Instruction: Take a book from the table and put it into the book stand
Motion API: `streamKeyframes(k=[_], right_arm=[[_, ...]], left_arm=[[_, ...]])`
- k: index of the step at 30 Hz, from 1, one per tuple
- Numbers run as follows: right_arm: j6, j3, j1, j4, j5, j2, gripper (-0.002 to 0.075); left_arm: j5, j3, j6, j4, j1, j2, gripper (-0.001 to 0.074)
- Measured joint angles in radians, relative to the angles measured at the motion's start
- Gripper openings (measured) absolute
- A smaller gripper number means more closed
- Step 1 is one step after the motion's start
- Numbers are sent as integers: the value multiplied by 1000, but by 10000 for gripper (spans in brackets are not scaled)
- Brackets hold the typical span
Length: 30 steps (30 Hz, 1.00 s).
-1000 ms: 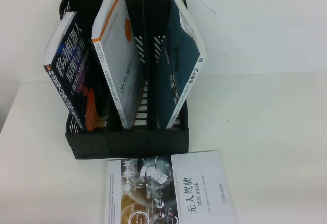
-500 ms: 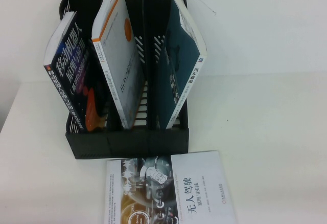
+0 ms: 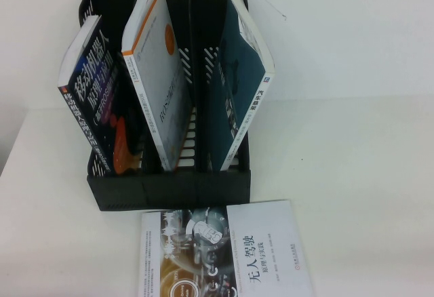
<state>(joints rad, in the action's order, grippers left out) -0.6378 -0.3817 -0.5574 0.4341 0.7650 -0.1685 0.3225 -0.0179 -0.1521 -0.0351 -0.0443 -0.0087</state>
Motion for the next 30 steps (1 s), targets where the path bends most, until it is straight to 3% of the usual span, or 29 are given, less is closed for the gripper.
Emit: streamKeyframes(k=[30], right_arm=[[-4, 6, 0, 17, -7, 7, -1]], left_arm=[[4, 2, 42, 7, -2, 0, -2]])
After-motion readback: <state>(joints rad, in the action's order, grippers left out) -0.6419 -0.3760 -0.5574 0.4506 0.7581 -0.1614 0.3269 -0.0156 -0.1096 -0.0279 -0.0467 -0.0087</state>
